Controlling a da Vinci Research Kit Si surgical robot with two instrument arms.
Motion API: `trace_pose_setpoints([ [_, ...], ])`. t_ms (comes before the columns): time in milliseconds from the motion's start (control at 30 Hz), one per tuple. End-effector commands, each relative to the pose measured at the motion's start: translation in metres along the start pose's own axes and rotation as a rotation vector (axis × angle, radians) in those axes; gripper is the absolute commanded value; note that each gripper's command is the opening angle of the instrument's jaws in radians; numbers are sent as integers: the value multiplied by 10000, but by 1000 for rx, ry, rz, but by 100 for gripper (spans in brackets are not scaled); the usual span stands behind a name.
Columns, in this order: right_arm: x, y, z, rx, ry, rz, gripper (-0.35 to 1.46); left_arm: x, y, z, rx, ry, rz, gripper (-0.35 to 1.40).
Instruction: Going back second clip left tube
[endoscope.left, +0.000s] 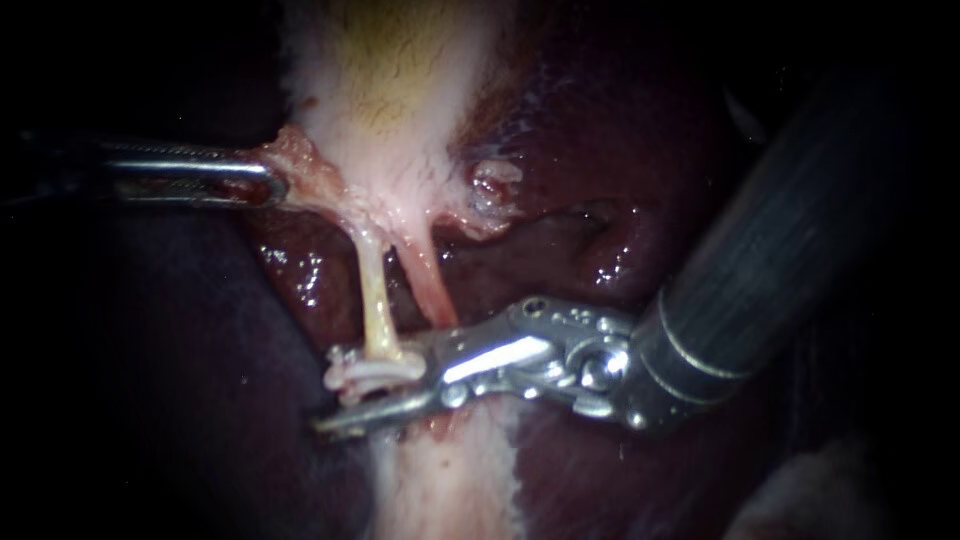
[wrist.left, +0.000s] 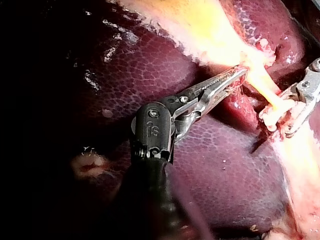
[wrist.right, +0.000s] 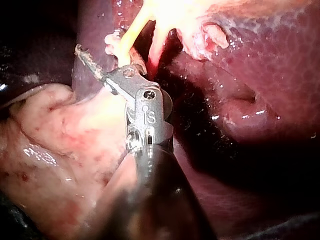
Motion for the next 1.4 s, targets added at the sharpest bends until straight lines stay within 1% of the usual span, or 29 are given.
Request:
trace_pose_setpoints([
  [33, -1, 3, -2, -4, -2, -9, 50, 0, 0, 0, 0, 0, 0, -35],
  [100, -2, 9, -5, -21, -15, -38, 50, 0, 0, 0, 0, 0, 0, -35],
  [167, -3, 12, -8, -32, -40, -69, 50, 0, 0, 0, 0, 0, 0, -35],
  [267, -5, 12, -12, -48, -83, -106, 50, 0, 0, 0, 1, 0, 1, -35],
  [300, -5, 11, -14, -51, -88, -119, 50, 0, 0, 0, 1, 0, 1, -35],
  [400, -5, 8, -25, -48, -92, -147, 50, -1, 0, 0, 0, 0, 1, -35],
  [500, -1, 4, -43, -45, -92, -191, 50, -1, 0, 0, 0, 0, 1, -35],
  [633, 8, -1, -77, -56, -87, -234, 50, -2, 0, -1, 0, 0, 1, -35],
  [767, 14, -6, -107, -72, -89, -260, 50, -2, -1, -1, 0, 0, 2, -35],
  [833, 14, -7, -122, -81, -99, -267, 50, -3, -1, -1, 0, 0, 2, -35],
  [967, 9, -10, -149, -91, -140, -277, 50, -3, -1, -1, 0, 0, 2, -35],
  [1000, 7, -10, -155, -89, -143, -277, 50, -3, -1, -1, 0, 0, 2, -35],
  [1167, 5, -13, -179, -79, -144, -278, 50, -3, -1, -1, 0, 0, 2, -35],
  [1400, 7, -17, -193, -76, -144, -281, 50, -4, -2, 0, 0, 0, 3, -35],
])
